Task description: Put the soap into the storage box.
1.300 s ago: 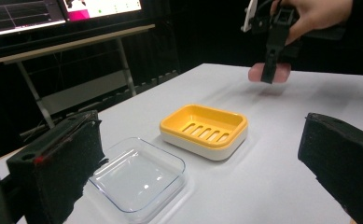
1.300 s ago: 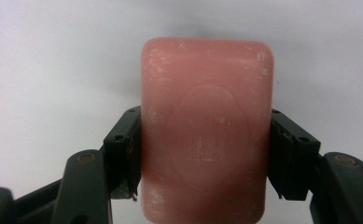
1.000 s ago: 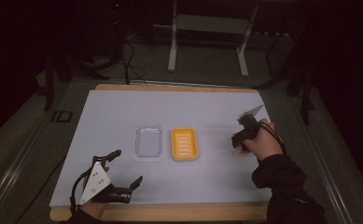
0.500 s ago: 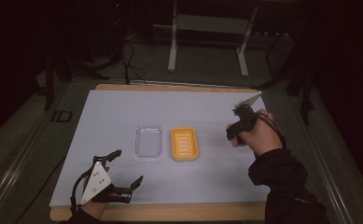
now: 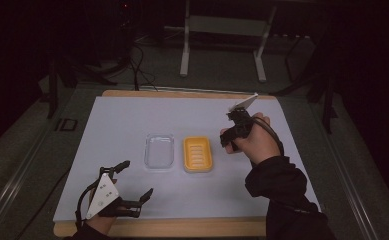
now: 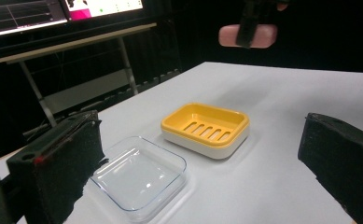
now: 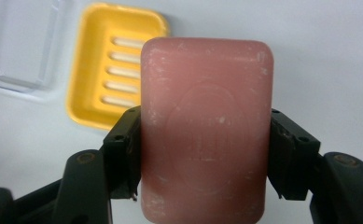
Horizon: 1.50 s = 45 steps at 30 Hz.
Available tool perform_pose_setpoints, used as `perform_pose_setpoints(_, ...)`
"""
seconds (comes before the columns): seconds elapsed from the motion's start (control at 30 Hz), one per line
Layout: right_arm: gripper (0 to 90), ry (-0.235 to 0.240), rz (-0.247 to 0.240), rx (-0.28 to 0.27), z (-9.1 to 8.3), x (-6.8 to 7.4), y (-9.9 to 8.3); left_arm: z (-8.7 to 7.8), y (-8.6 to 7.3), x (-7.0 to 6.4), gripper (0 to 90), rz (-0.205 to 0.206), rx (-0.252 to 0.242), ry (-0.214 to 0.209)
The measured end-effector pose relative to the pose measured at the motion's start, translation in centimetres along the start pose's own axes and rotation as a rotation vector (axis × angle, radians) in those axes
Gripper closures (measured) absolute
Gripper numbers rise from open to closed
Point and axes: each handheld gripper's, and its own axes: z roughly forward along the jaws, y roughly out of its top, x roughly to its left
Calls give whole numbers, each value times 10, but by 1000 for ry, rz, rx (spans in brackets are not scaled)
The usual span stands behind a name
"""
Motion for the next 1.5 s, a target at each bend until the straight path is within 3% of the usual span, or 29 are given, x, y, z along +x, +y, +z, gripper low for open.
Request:
perform_pose_setpoints(0.5, 378, 89, -27, -60, 0, 49, 5, -1, 0, 0, 6, 5, -2, -3)
perform_pose_setpoints(0.63, 378, 125, -18, -90, 3, 61, 6, -1, 1, 0, 6, 6, -4, -4)
perform_pose_setpoints(0.8, 378, 130, 2, -166, 11, 74, 5, -1, 0, 0, 6, 6, -5, -5)
perform_pose_setpoints(0.87, 378, 127, 10, -207, 15, 77, 5, -2, 0, 0, 6, 3, -5, -7)
perform_pose_setpoints(1.0, 378, 124, 22, -209, 27, 78, 3, -2, 1, 0, 6, 4, -8, -10)
perform_pose_setpoints(1.07, 378, 116, 43, -200, 40, 78, 1, -2, 1, 0, 6, 4, -9, -12)
perform_pose_setpoints(1.3, 378, 78, 73, -254, 73, 77, -6, -2, 1, -1, 6, 10, -9, -15)
perform_pose_setpoints(1.5, 378, 74, 107, -227, 95, 76, -12, -2, 1, -1, 6, 19, 3, -20)
